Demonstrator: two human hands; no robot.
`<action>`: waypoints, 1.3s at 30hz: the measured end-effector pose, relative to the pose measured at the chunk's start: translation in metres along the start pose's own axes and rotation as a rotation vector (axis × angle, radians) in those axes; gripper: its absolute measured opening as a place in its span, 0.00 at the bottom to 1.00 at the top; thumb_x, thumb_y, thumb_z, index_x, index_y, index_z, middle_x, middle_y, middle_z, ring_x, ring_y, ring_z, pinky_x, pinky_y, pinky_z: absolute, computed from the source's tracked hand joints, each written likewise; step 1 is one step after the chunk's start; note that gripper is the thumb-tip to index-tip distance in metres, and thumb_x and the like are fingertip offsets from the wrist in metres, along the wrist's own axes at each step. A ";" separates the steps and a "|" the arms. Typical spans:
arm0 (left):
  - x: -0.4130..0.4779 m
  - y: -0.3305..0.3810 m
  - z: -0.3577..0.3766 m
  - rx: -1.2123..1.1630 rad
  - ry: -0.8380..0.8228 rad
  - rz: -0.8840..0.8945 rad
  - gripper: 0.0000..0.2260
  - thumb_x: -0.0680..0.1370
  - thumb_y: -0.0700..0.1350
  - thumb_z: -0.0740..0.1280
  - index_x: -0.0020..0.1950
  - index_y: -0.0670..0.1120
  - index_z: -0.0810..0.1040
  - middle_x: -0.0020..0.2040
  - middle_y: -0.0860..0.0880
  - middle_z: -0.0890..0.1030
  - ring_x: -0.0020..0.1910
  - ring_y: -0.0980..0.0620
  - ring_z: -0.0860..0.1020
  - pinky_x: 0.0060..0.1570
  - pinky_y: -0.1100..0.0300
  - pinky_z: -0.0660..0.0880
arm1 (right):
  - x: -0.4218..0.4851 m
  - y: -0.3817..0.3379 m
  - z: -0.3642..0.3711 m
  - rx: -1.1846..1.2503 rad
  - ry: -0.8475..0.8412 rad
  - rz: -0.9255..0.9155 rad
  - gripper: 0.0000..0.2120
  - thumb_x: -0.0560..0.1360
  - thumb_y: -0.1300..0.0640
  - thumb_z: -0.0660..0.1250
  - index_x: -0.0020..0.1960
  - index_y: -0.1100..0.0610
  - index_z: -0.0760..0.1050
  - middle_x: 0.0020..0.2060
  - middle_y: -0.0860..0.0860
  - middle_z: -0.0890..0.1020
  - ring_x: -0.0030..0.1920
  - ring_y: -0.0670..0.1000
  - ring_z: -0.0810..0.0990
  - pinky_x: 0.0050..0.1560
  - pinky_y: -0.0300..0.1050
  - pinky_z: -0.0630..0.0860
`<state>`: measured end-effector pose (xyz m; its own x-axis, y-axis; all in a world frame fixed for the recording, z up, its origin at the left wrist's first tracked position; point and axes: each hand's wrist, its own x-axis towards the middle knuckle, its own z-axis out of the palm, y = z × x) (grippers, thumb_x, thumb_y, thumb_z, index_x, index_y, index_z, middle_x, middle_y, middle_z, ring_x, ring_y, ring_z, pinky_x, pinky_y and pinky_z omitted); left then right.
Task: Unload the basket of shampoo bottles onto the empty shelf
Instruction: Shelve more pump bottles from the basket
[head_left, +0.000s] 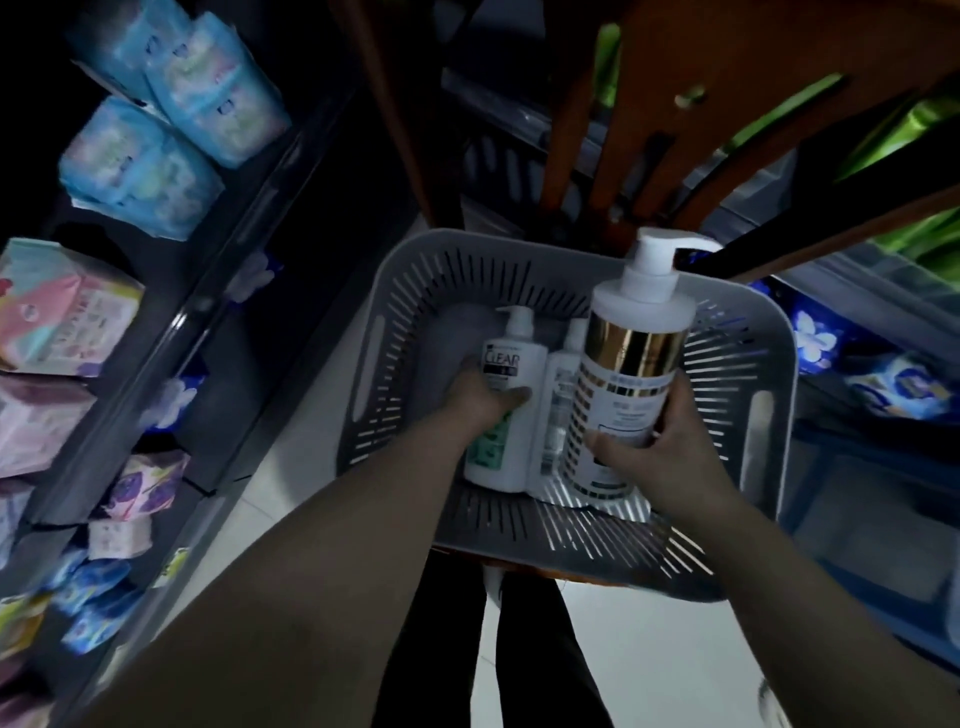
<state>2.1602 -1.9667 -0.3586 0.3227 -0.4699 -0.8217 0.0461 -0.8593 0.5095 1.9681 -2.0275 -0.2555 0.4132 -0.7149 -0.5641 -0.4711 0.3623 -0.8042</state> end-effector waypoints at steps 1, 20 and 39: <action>0.007 -0.002 0.006 0.026 -0.005 -0.015 0.40 0.71 0.51 0.76 0.75 0.43 0.58 0.68 0.44 0.73 0.61 0.48 0.75 0.59 0.55 0.74 | 0.000 0.005 -0.003 0.004 0.006 0.003 0.34 0.65 0.65 0.77 0.61 0.44 0.65 0.53 0.43 0.80 0.50 0.37 0.81 0.41 0.29 0.77; -0.053 0.024 -0.020 -0.123 0.288 0.164 0.33 0.67 0.48 0.77 0.63 0.48 0.61 0.48 0.54 0.70 0.46 0.53 0.74 0.48 0.60 0.69 | -0.041 -0.046 0.001 0.038 0.032 -0.113 0.33 0.65 0.65 0.77 0.62 0.47 0.66 0.50 0.42 0.82 0.51 0.41 0.82 0.41 0.33 0.79; -0.347 0.070 -0.200 -0.914 0.374 0.626 0.30 0.63 0.51 0.74 0.64 0.53 0.70 0.61 0.44 0.78 0.56 0.44 0.79 0.54 0.44 0.78 | -0.161 -0.272 0.043 -0.005 -0.234 -0.534 0.31 0.65 0.62 0.78 0.58 0.41 0.68 0.49 0.40 0.83 0.50 0.45 0.82 0.49 0.55 0.80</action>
<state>2.2407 -1.8236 0.0135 0.7814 -0.5398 -0.3131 0.3940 0.0378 0.9183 2.0633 -1.9856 0.0457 0.7554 -0.6464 -0.1077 -0.1536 -0.0148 -0.9880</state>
